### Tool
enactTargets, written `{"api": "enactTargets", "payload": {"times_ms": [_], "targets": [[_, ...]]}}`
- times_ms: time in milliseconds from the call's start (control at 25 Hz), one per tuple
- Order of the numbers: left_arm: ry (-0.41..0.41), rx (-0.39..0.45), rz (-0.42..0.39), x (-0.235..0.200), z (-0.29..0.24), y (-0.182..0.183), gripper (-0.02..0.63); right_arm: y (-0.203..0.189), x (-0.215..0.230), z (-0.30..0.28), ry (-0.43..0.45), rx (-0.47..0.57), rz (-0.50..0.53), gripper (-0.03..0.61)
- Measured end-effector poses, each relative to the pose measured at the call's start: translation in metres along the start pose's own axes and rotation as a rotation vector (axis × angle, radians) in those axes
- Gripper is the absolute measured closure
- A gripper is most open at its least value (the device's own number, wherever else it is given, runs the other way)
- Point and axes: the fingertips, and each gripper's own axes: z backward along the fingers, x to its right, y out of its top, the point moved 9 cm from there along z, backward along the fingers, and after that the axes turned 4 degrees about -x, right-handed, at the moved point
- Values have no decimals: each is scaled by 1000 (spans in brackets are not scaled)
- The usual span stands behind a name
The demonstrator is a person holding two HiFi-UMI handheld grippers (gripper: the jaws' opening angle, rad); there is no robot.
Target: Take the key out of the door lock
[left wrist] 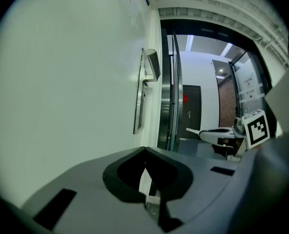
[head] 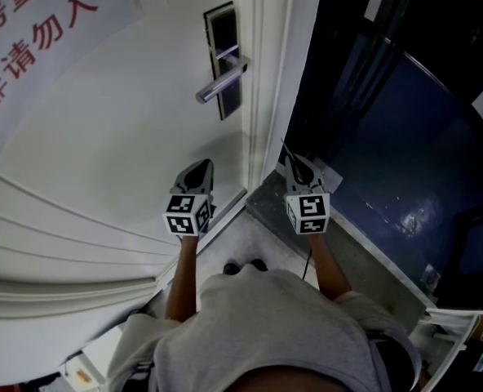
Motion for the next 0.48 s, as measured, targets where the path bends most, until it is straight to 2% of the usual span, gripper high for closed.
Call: {"api": "enactTargets", "payload": {"times_ms": [480], "targets": [[-5, -6, 3, 3, 1, -2, 595, 9, -6, -5, 15, 12, 10, 548]]}}
